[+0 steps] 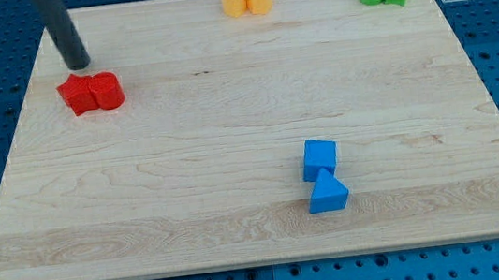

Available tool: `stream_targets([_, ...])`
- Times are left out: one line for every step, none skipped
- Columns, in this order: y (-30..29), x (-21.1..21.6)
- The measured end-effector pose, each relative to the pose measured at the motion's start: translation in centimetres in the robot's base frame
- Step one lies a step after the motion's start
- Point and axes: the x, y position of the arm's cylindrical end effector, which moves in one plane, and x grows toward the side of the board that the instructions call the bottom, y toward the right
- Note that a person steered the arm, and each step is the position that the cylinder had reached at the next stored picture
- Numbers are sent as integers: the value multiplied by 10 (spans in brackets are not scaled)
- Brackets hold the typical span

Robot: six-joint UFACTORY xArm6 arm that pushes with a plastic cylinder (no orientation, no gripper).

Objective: Place red star to the bottom of the red circle

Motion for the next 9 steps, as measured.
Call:
stream_targets([-8, 17])
stream_targets([-9, 27])
stream_targets([-8, 37])
stream_targets([-7, 40])
stream_targets([4, 45])
stream_targets([21, 57])
stream_targets([24, 60])
stream_targets([44, 85])
stream_targets([55, 98])
